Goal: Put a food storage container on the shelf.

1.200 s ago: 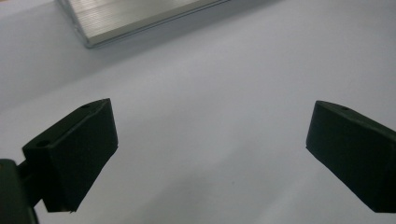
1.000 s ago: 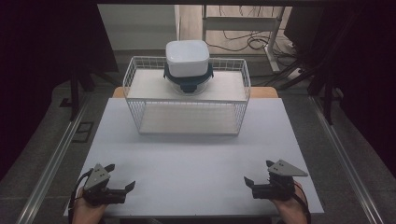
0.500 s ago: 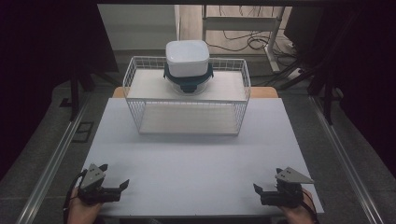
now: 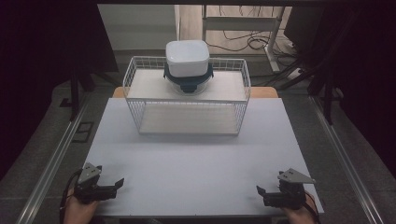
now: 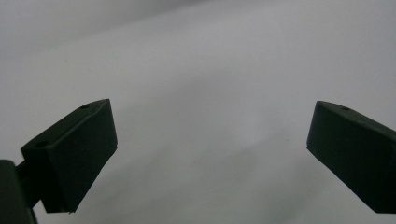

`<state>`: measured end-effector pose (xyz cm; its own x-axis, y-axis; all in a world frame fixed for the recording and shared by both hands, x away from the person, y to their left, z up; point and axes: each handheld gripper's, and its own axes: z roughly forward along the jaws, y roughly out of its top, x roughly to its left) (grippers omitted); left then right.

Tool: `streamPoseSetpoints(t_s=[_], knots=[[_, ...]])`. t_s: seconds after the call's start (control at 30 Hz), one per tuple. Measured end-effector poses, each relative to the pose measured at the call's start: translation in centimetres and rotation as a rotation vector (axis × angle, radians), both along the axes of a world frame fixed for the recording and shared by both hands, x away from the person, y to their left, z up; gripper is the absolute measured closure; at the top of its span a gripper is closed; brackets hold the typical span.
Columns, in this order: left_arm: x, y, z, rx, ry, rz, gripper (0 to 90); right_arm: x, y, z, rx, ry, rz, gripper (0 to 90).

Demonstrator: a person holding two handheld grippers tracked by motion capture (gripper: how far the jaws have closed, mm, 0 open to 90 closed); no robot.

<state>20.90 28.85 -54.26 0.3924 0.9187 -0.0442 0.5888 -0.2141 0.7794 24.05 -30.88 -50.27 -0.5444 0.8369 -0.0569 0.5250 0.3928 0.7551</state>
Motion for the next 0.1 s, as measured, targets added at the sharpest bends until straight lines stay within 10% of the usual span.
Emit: streamPoseSetpoints(t_s=[0.1], knots=[[0.00,-0.13,0.06,0.008,-0.004,-0.007,1.3,0.01,-0.02,-0.02,0.000,0.000,-0.003,0.0]])
